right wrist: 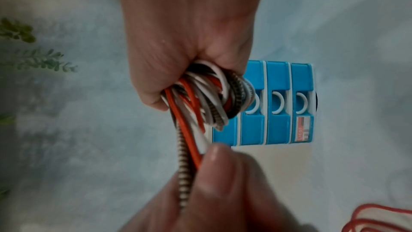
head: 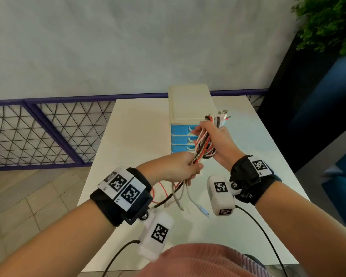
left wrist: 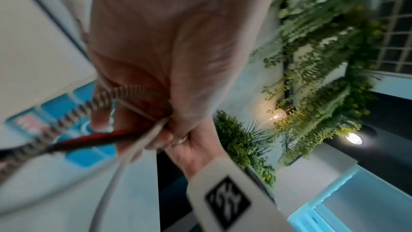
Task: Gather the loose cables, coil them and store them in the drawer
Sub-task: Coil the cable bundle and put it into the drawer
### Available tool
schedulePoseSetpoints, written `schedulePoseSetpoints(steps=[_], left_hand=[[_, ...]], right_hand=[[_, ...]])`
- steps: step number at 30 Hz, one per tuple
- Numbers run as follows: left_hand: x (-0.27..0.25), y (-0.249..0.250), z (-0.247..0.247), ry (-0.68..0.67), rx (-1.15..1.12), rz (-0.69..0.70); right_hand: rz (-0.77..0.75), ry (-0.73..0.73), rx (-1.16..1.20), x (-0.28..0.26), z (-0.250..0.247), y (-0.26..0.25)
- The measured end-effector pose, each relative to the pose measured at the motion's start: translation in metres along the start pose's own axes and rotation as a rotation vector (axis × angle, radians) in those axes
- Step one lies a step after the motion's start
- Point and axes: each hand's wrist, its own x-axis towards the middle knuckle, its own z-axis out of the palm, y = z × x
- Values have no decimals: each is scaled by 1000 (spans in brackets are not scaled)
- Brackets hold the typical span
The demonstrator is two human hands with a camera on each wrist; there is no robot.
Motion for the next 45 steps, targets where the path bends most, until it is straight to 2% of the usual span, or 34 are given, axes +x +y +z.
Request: schedulePoseSetpoints(steps=[4,7,9,12,15,19,25,30,32,35,37,39,41,45], left_hand=[[3,-3,13,24,84,-3],[4,-5,18,78,151,49],[6,-6,21,115,191,62],[9,-8,26,141,194,95],[13,-16,30,99,45,137],[4,-44,32,-48,-275,153],[-15,-80,13,-89,-748,99],[-20,-76,-3,-107,-806,74],[-20,-76,-5,-59,-706,70],[-17,-73,-10,72,-396,52],[-14,-70,-17,153,-113,72],[-11,-65,-24,223,247,74],[-7,-57,-30,263,504,122],[-2,-42,-38,263,604,230]], right_hand=[[40,-129,119,-6,3,-4],[103,-208,362,-10,5,-8],[153,-195,457,-10,4,-9],[166,-160,431,-12,7,-9],[124,-146,416,-13,11,-6],[106,-118,414,-13,8,-16],[40,15,456,-2,-15,-23],[30,60,353,-1,-19,-21],[3,66,258,-1,-22,-21],[-60,24,-26,-3,-26,-22],[-69,-51,-298,-7,-27,-22],[-42,-158,-454,-13,-23,-21],[21,-260,-476,-16,-19,-16],[117,-441,-427,-24,-13,-5]])
